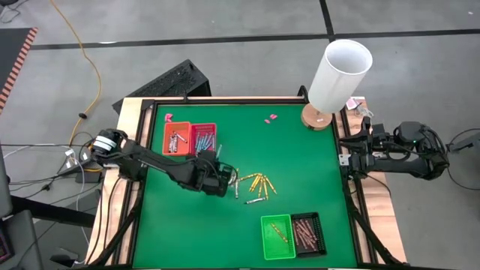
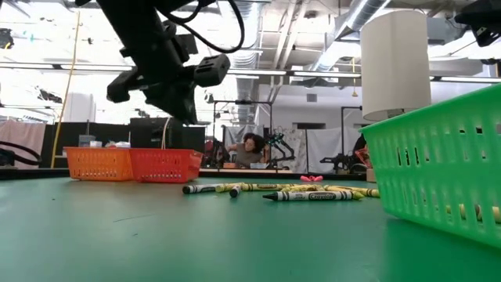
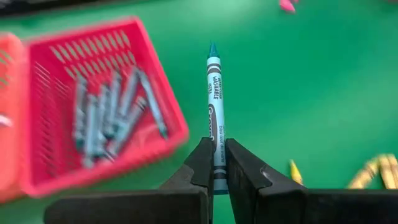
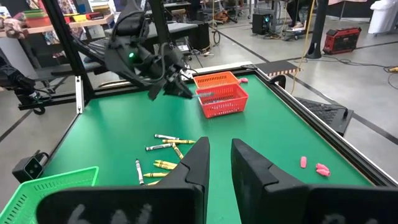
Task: Sort crayons
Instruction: Put the blue crayon into the red bin
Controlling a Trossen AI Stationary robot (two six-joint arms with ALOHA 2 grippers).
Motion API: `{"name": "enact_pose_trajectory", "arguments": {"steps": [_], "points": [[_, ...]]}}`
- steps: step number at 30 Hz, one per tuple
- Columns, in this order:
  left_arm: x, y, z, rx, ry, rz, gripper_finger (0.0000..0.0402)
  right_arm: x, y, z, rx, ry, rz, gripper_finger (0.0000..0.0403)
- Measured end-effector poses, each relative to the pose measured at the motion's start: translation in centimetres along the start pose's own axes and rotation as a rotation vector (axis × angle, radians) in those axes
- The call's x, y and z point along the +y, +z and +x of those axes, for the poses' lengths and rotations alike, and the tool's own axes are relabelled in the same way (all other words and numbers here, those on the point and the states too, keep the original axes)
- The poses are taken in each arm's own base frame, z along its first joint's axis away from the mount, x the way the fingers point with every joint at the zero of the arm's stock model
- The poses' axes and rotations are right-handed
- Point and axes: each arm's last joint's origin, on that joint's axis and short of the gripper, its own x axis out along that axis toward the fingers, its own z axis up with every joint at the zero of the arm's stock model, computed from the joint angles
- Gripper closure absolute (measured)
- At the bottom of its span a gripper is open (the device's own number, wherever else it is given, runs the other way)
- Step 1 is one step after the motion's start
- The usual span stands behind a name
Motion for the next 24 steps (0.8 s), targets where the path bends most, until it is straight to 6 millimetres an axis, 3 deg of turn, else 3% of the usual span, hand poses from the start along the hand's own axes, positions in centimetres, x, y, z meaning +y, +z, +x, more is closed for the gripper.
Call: {"name": "enact_pose_trajectory", "arguments": {"steps": [6,12,24], "points": [[1.5,2.7,0.6,-0.033,0.08,0.001,0.039,0.0,0.0,0.0,0.0,0.0,0.0,0.0335],[2.9,4.2,2.7,0.033,0.168,0.016,0.0391,0.0,0.0,0.0,0.0,0.0,0.0,0.0335],[5.6,3.5,6.3,0.135,0.188,-0.004,0.0391,0.0,0.0,0.0,0.001,0.0,-0.003,0.0335]]}}
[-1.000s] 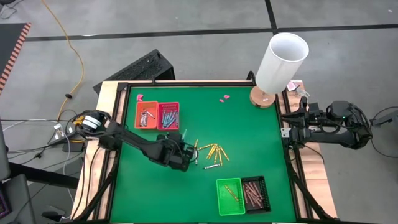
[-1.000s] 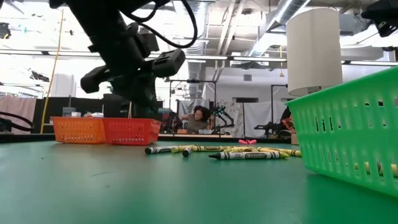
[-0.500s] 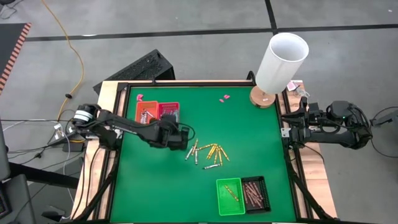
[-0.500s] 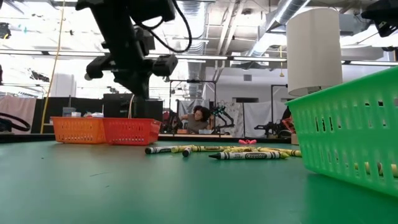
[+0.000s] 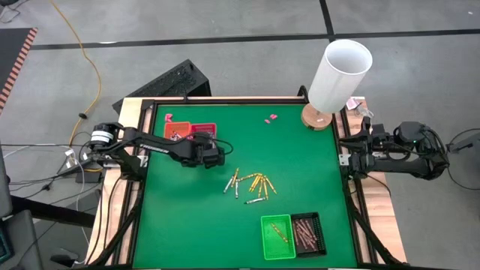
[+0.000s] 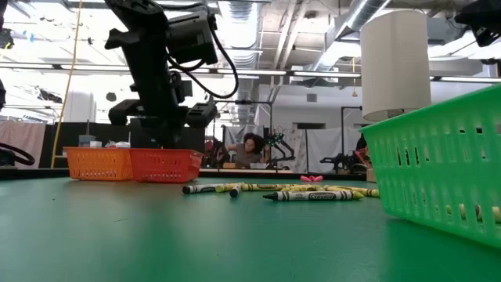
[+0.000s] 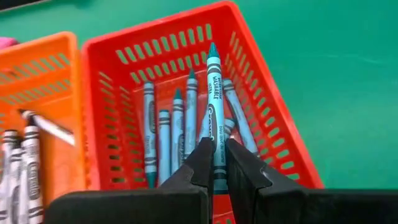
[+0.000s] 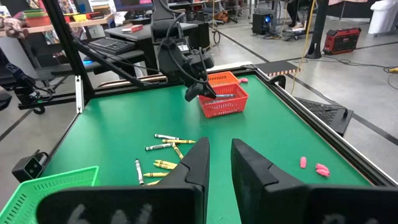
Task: Sort crayons
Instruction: Put the blue crayon into the red bin, then put the black crayon into the orange bin
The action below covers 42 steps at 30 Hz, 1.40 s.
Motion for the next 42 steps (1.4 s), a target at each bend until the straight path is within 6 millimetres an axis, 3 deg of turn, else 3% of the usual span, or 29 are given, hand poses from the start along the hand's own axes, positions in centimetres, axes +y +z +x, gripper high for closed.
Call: {"name": "enact_pose_trajectory", "arguments": {"steps": [10,23,33,42], "points": [[0.2,0.5,0.7,-0.003,-0.007,0.024,0.0373,0.0,0.0,0.0,0.0,0.0,0.0,0.0335],[0.2,0.6,0.5,-0.013,-0.007,0.05,0.0255,0.0,0.0,0.0,0.0,0.001,0.003,0.0335],[0.7,2.0,-1.4,-0.039,-0.071,0.029,0.0237,0.0,0.0,0.0,0.0,0.001,0.003,0.0335],[0.9,2.3,-4.5,-0.076,-0.175,0.078,0.0237,0.0,0.0,0.0,0.0,0.0,0.003,0.0335]]}}
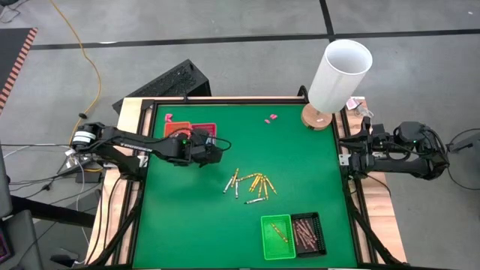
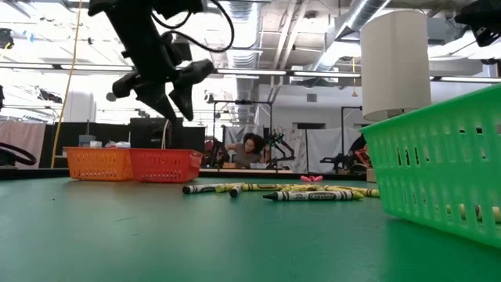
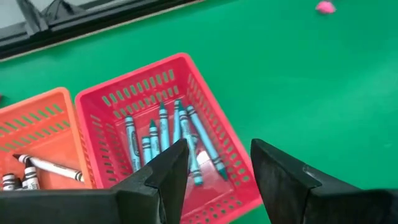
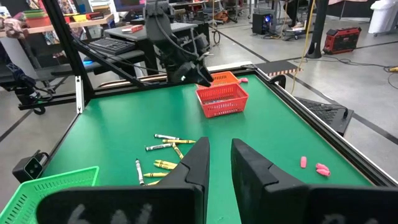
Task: Sort crayons
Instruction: Put the black crayon into the orange bin
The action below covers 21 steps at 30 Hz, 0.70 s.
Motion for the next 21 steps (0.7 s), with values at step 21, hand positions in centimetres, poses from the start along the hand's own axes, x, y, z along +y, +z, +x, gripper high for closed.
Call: {"name": "enact_pose_trajectory", "arguments": {"steps": [21], "points": [[-5.2,-3.5,-4.7,-0.023,-0.433,0.179,0.0237,-0.1,0.0,0.0,-0.001,-0.05,0.016,0.0335]]}}
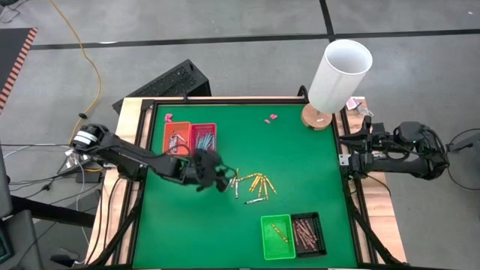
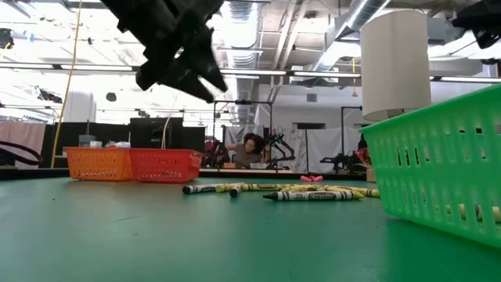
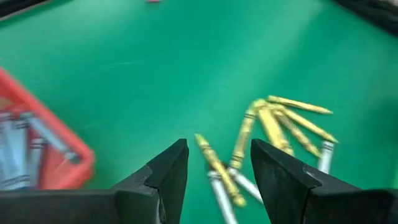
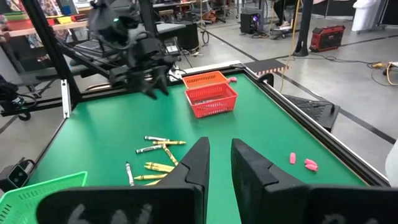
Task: Sort crayons
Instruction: Put the black crayon into the orange bin
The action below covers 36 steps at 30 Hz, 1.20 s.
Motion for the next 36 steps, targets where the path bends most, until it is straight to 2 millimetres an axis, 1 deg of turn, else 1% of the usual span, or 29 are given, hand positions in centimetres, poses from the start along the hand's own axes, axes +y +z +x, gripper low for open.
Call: {"name": "enact_pose_trajectory", "arguments": {"steps": [3,7,12,17,20,27,32,36], "points": [[-1.6,-1.2,0.1,-0.026,-0.051,0.01,0.0237,0.0,0.0,0.0,0.001,-0.001,0.001,0.0335],[-3.2,-3.7,0.7,-0.01,-0.069,0.057,0.0237,0.0,0.0,0.0,0.002,-0.001,0.002,0.0335],[-4.0,-7.0,1.5,-0.01,-0.005,0.076,0.0237,0.0,0.0,0.0,0.002,-0.001,0.002,0.0335],[-4.6,-9.4,1.9,-0.05,0.042,0.059,0.0237,0.0,0.0,0.0,0.002,-0.001,0.002,0.0335],[-4.8,-10.3,2.0,-0.051,0.048,0.064,0.0237,0.0,0.0,0.0,0.002,-0.002,0.002,0.0335],[-4.7,-11.0,2.0,-0.089,0.09,0.099,0.0237,0.0,0.0,0.0,0.002,-0.002,0.001,0.0335],[-4.6,-12.2,3.0,-0.077,0.113,0.125,0.0237,0.0,0.0,0.0,0.001,-0.001,0.001,0.0335],[-4.5,-13.4,4.0,-0.062,0.124,0.109,0.0237,0.0,0.0,0.0,0.0,-0.002,0.001,0.0335]]}}
